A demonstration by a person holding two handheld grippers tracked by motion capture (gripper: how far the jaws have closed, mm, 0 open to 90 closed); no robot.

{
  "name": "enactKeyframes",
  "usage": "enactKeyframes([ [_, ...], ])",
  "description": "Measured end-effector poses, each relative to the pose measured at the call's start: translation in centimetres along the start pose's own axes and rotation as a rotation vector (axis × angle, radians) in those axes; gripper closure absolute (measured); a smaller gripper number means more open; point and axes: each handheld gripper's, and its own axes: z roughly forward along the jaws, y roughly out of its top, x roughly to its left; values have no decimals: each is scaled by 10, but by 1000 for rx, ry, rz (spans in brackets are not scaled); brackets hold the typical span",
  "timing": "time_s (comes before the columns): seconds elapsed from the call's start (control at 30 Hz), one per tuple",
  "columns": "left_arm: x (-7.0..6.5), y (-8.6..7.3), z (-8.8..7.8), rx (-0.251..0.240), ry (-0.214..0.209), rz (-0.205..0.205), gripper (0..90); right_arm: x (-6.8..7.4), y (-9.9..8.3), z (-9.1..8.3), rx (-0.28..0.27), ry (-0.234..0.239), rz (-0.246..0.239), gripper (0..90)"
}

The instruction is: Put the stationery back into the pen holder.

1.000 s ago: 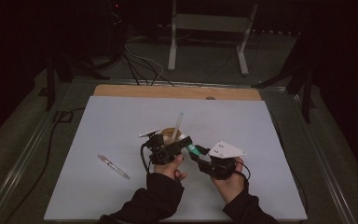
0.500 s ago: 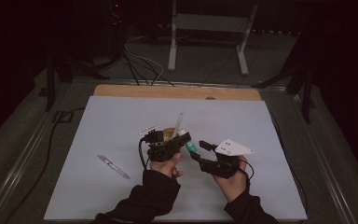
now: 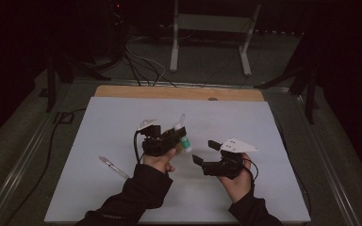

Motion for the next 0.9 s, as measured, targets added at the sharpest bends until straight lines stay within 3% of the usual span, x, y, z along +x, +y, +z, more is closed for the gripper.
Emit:
enactKeyframes([
  [0.2,0,10,-2,2,4,107,670,-7,0,-3,10,25,24,111],
  [0.33,0,13,-3,1,-5,147,670,-9,-1,-6,9,55,29,12],
  [0.53,-3,20,-2,5,14,198,670,-13,-4,-12,-1,51,46,0],
  [0.77,-7,28,-1,-37,45,292,670,-13,-3,-13,-15,49,46,0],
  [0.9,-5,31,1,-55,65,319,670,-14,-2,-14,-22,31,45,0],
])
